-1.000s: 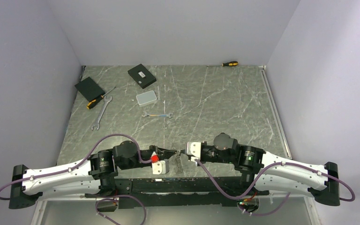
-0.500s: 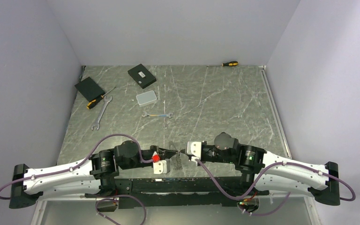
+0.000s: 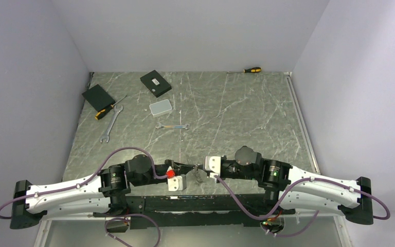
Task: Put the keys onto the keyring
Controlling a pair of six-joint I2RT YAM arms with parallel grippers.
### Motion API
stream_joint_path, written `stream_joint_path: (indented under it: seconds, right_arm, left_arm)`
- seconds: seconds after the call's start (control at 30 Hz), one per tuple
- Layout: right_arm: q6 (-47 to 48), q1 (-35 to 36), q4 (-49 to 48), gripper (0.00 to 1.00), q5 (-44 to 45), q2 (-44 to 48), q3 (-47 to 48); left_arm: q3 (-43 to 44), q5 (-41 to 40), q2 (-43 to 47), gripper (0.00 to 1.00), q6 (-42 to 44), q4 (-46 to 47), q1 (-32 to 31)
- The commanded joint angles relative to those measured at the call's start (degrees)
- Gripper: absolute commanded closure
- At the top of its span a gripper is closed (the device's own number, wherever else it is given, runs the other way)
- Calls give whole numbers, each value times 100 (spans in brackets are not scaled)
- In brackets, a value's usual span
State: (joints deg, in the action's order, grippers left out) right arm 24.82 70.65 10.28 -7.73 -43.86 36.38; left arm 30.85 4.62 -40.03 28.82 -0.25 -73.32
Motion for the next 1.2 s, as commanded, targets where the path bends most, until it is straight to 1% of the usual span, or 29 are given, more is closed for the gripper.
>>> stream_joint_path:
  seconds: [0.0,0.33,0.73,1.17]
  right_arm:
    - [-117,63,-150,100,77,68,213]
    - [-103,89,-107,100,155,105,253]
    - [-37,149,-23,100,280,116,323]
    - [20,220,-10,100,333,106,386]
  left_arm:
    - [-18,-110,117,100,-61,436,-25]
    - [-53,-241,33,100,-147,507,-25]
    - [11,-359,-31,100,-289,369,-25]
    - [46,-102,-128,100,-342,208,-25]
